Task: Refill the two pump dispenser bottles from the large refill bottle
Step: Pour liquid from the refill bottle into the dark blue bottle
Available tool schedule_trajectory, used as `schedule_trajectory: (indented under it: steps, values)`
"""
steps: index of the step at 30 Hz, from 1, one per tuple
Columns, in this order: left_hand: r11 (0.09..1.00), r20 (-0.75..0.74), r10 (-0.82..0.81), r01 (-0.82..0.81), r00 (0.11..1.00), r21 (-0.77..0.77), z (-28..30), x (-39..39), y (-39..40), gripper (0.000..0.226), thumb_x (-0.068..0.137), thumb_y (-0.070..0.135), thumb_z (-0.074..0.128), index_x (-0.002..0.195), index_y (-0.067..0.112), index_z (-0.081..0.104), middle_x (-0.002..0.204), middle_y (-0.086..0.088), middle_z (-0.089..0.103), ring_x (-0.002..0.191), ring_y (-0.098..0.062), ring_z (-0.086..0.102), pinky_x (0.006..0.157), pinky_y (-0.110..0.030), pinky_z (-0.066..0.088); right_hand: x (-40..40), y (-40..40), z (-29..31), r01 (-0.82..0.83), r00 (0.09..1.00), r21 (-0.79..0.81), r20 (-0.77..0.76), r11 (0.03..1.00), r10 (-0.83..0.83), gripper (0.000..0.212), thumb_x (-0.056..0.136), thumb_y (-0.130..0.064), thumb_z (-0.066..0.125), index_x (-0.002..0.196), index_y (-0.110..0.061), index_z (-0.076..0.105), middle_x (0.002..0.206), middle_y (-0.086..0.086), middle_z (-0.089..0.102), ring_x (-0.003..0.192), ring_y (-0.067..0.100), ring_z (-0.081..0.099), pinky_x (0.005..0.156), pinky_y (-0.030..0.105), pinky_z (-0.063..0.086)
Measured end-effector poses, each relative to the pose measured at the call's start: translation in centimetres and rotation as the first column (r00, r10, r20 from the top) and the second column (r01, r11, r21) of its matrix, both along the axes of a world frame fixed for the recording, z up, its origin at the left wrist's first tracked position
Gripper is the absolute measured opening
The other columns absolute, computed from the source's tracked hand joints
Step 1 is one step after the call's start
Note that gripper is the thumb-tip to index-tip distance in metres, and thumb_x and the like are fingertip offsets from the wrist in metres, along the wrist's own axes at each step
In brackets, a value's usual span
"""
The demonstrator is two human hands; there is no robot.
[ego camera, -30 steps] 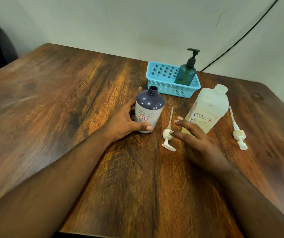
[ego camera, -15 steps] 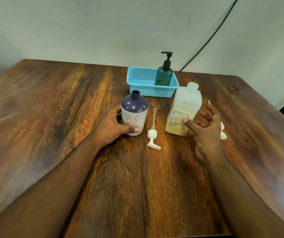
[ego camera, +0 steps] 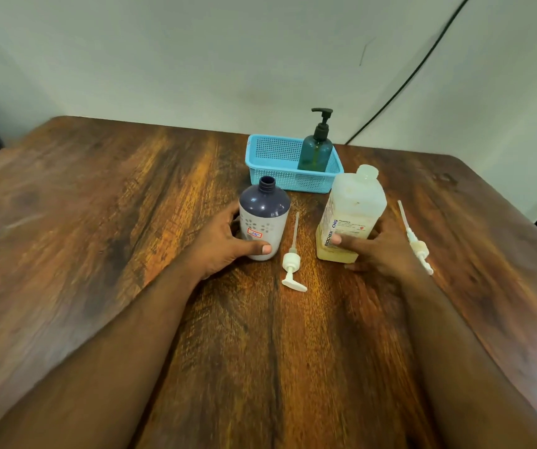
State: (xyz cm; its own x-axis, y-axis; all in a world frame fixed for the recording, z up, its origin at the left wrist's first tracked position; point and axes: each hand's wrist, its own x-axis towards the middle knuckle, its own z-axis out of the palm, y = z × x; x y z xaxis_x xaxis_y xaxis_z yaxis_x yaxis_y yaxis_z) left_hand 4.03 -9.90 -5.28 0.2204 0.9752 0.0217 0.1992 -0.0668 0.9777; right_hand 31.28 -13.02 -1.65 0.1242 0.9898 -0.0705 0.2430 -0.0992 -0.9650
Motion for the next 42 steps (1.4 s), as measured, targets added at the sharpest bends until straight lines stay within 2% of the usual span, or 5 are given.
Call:
schedule_trajectory:
  steps: [8, 16, 20, 25, 42]
  values:
    - [0.999, 0.035, -0.029, 0.029, 0.999, 0.014, -0.1, 0.0, 0.2, 0.083, 0.065, 0.007, 0.088, 0.133, 0.034, 0.049, 0.130, 0.014, 0.059, 0.119, 0.000, 0.055, 0.092, -0.018, 0.049, 2.5, -0.4, -1.1, -0.067, 0.998, 0.015, 0.018, 0.998, 0.067, 0.100, 0.039, -0.057, 0.089, 0.128, -0.042, 0.046, 0.129, -0.008, 0.057, 0.121, 0.017, 0.055, 0.095, 0.052, 0.051]
    - [0.999, 0.026, -0.044, 0.044, 0.999, 0.027, 0.0, 0.0, 0.1, 0.084, 0.067, 0.008, 0.088, 0.138, 0.029, 0.048, 0.130, 0.014, 0.059, 0.117, 0.001, 0.056, 0.085, -0.010, 0.049, -1.0, -0.6, -1.7, 0.087, 0.992, 0.209, -0.110, 0.974, -0.065, 0.098, 0.047, -0.043, 0.091, 0.130, -0.039, 0.039, 0.129, -0.015, 0.059, 0.119, 0.011, 0.058, 0.092, 0.046, 0.054]
    - [0.998, 0.010, -0.028, 0.027, 1.000, 0.050, 0.0, 0.0, 0.0, 0.089, 0.067, 0.011, 0.088, 0.140, 0.034, 0.043, 0.129, 0.019, 0.058, 0.118, 0.004, 0.054, 0.100, -0.023, 0.048, -2.0, -0.7, -0.4, 0.012, 0.976, 0.352, 0.200, 0.936, -0.088, 0.091, 0.063, -0.038, 0.085, 0.139, -0.036, 0.036, 0.139, -0.014, 0.048, 0.121, 0.007, 0.049, 0.089, 0.024, 0.051]
    - [0.990, 0.023, -0.071, 0.068, 0.997, 0.121, 0.0, 0.1, -0.3, 0.114, 0.070, 0.004, 0.086, 0.150, 0.046, 0.018, 0.131, 0.036, 0.043, 0.116, 0.018, 0.050, 0.094, -0.012, 0.047, -2.5, -0.1, 1.7, -0.142, 0.811, 0.444, 0.565, 0.884, -0.153, 0.094, 0.071, -0.038, 0.082, 0.147, -0.026, 0.029, 0.147, 0.001, 0.042, 0.118, 0.007, 0.034, 0.092, 0.025, 0.035]
    - [0.988, 0.042, -0.101, 0.095, 0.994, 0.125, -0.2, -0.4, 0.2, 0.110, 0.070, 0.004, 0.086, 0.148, 0.048, 0.023, 0.139, 0.025, 0.044, 0.127, 0.001, 0.046, 0.096, -0.017, 0.048, -2.6, 1.5, 5.2, -0.462, 0.427, 0.462, 0.864, 0.757, -0.266, 0.085, 0.074, -0.031, 0.081, 0.145, -0.018, 0.036, 0.140, 0.015, 0.051, 0.120, 0.037, 0.054, 0.088, 0.048, 0.051]
